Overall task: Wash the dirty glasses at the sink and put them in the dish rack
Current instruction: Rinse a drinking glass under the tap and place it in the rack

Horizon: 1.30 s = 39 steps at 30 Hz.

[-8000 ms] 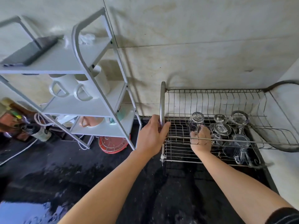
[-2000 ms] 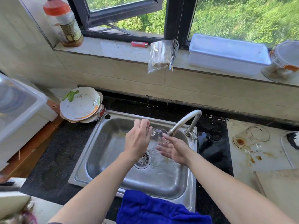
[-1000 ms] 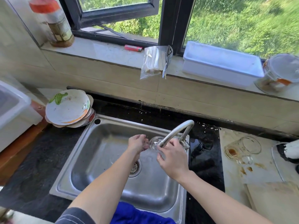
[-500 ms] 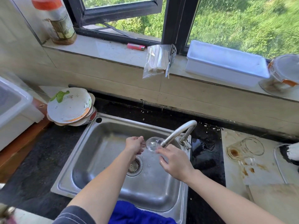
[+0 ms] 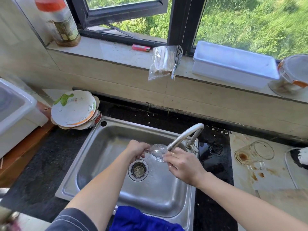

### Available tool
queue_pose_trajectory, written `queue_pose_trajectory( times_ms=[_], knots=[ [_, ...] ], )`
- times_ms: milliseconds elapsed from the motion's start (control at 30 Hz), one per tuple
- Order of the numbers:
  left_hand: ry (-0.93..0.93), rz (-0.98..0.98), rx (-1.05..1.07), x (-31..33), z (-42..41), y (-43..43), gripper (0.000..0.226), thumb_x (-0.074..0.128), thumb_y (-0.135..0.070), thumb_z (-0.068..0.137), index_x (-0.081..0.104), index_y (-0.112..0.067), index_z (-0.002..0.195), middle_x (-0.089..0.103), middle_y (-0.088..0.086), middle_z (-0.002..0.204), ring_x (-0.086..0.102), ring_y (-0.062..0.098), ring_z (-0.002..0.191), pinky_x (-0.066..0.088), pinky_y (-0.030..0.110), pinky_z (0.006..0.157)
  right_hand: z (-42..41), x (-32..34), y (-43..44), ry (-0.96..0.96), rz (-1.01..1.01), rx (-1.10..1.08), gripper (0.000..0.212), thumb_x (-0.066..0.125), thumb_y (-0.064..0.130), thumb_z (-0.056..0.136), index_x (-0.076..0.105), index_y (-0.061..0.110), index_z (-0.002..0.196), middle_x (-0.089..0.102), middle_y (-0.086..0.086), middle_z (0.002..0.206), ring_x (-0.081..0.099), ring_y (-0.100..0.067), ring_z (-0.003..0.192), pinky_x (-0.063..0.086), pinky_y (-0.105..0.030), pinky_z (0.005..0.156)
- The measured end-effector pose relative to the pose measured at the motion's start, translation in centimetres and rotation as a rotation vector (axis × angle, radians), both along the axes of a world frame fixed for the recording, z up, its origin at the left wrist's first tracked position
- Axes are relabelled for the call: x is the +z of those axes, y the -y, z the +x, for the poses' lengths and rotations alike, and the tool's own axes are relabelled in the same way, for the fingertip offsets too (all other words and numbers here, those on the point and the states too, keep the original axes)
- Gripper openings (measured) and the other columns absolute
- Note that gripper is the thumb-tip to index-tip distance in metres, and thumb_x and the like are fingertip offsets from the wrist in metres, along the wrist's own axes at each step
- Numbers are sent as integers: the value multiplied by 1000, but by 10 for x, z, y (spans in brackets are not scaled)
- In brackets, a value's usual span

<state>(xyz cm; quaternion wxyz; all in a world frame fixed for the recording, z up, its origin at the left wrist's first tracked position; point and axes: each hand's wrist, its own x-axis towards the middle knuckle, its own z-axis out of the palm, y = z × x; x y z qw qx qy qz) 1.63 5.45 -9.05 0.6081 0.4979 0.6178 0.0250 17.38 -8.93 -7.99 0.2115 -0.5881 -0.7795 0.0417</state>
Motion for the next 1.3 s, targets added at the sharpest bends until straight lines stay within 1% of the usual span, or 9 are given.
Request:
queue_pose_trajectory(
  times_ms=[167,267,467,567,700,833,1000,1133,1300],
  knots=[
    [-110,-69,-165,-1,1,4,26,60,-15,82,55,-9,57,52,6,46,28,8,25,18,13,39,-14,-3,-8,-7,-72,-5,23,52,29,86,71,21,96,64,5,116,55,-16,105,59,-32,61],
    [133,-156,28,-12,-2,6,20,63,-26,88,65,-7,85,58,10,67,44,14,42,38,20,43,-20,2,-10,-286,-286,-257,22,60,40,91,76,25,89,71,4,98,59,-12,94,53,-36,78],
    [423,-75,387,-34,5,34,12,47,-19,100,52,-11,109,60,11,84,59,23,65,48,30,57,-38,5,-16,-929,-415,-736,35,73,36,85,63,19,56,68,-5,63,65,-15,58,54,-45,60],
    [311,8,327,-35,3,26,15,48,-16,99,60,-7,97,59,7,72,54,16,53,39,23,46,-34,8,-1,-780,-456,-483,22,65,33,92,72,20,76,72,-1,79,70,-14,76,56,-41,69],
    [164,70,156,-33,0,15,20,57,-15,95,59,-2,80,53,9,56,47,18,42,29,21,38,-19,2,3,-85,-268,-90,34,61,36,89,66,23,120,61,5,129,57,-18,118,55,-39,87],
    [60,16,27,-23,-7,8,23,58,-11,94,57,-2,73,55,5,45,43,13,34,23,14,34,-4,-1,-3,34,-162,80,29,71,25,80,69,24,109,65,5,120,62,-22,107,59,-36,74],
    [-16,-75,-79,-14,-10,15,22,53,-1,88,55,-2,66,54,3,35,37,12,33,21,12,35,-9,5,-2,44,-188,25,31,51,23,83,71,20,105,64,5,116,58,-21,106,58,-36,71],
    [-35,-190,-89,-18,-14,16,15,47,-1,90,59,-1,80,58,5,40,38,11,32,21,11,35,-17,13,-1,-306,-581,-131,45,37,28,84,71,18,112,62,5,124,50,-13,122,44,-36,100],
    [-123,-282,-208,-34,-19,19,18,39,-7,96,55,-2,89,63,9,48,38,10,28,19,9,34,-9,29,-6,-468,-522,-426,11,65,35,87,56,37,79,57,16,75,53,0,70,44,-29,69]
  ],
)
